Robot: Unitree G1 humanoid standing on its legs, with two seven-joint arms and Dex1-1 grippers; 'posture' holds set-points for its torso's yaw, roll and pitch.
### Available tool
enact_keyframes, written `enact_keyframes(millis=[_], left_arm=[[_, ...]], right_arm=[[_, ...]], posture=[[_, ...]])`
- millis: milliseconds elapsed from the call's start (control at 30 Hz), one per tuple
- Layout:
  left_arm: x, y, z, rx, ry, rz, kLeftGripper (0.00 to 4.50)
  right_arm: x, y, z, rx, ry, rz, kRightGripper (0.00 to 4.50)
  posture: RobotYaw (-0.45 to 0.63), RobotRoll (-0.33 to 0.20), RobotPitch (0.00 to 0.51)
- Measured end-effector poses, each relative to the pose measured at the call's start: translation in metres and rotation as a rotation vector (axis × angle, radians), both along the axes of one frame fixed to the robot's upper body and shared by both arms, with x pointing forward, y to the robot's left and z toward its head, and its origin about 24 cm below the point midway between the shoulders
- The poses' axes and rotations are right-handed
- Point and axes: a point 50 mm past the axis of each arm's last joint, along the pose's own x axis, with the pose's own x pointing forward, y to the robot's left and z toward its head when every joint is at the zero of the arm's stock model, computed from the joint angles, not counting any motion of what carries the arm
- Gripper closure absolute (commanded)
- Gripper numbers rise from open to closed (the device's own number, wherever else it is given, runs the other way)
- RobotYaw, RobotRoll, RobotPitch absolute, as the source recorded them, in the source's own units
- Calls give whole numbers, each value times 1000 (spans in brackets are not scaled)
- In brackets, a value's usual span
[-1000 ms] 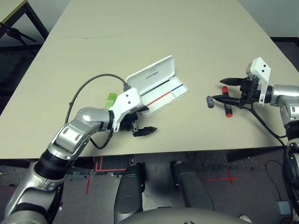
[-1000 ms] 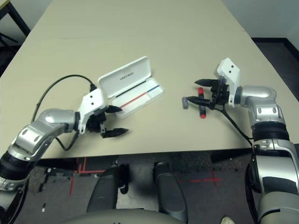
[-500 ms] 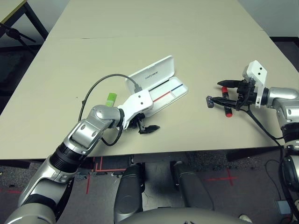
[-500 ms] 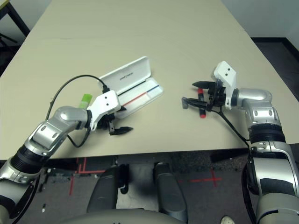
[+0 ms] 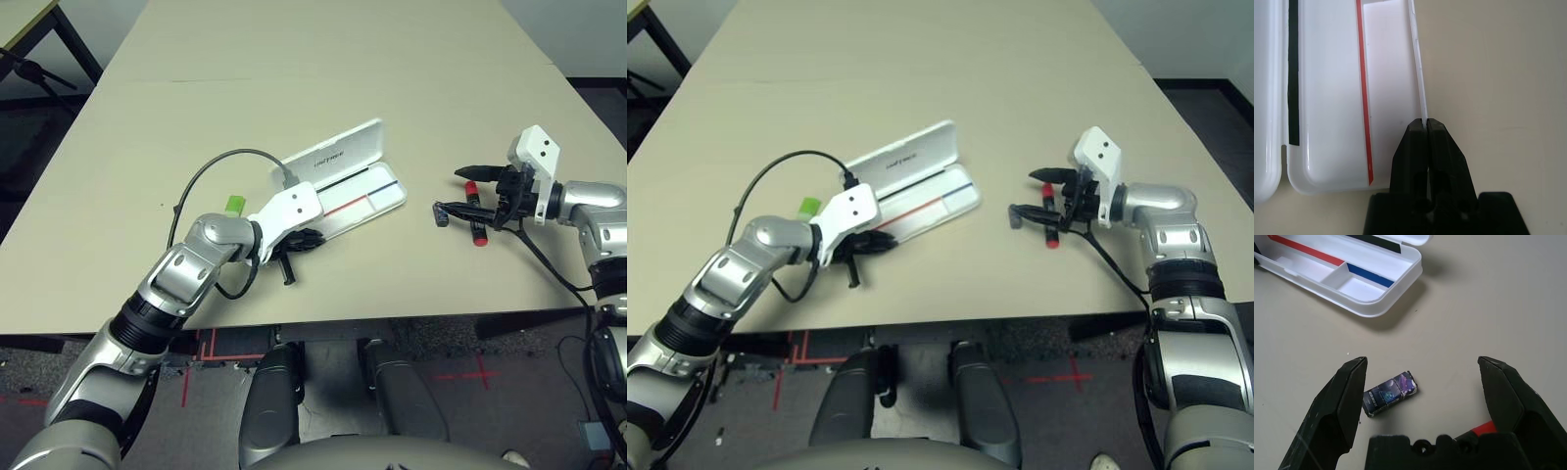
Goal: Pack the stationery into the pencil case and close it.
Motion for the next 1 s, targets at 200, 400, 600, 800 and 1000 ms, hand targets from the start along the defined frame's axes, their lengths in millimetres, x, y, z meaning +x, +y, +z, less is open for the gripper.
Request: enact_keyframes(millis=[200, 400, 600, 800, 1000], left_arm=[[1, 10, 6, 83, -27, -74, 4488], [-3, 19, 14, 160, -77, -175, 4488], [-14, 18, 9, 160, -69, -257, 4488], [-16, 18, 7, 158, -62, -277, 4488], [-16, 18, 8, 165, -76, -281, 3956]], right_arm=[[0, 1, -1, 0, -3, 3, 0], [0, 1, -3, 3, -4, 6, 0], [0, 1, -8, -1, 8, 5, 0], [0, 2, -11, -18, 18, 14, 0], [2, 4, -12, -15, 18, 19, 0]], posture=[[-8, 0, 185], [1, 0, 188], [10, 0, 194], [16, 0, 195], [24, 0, 196]])
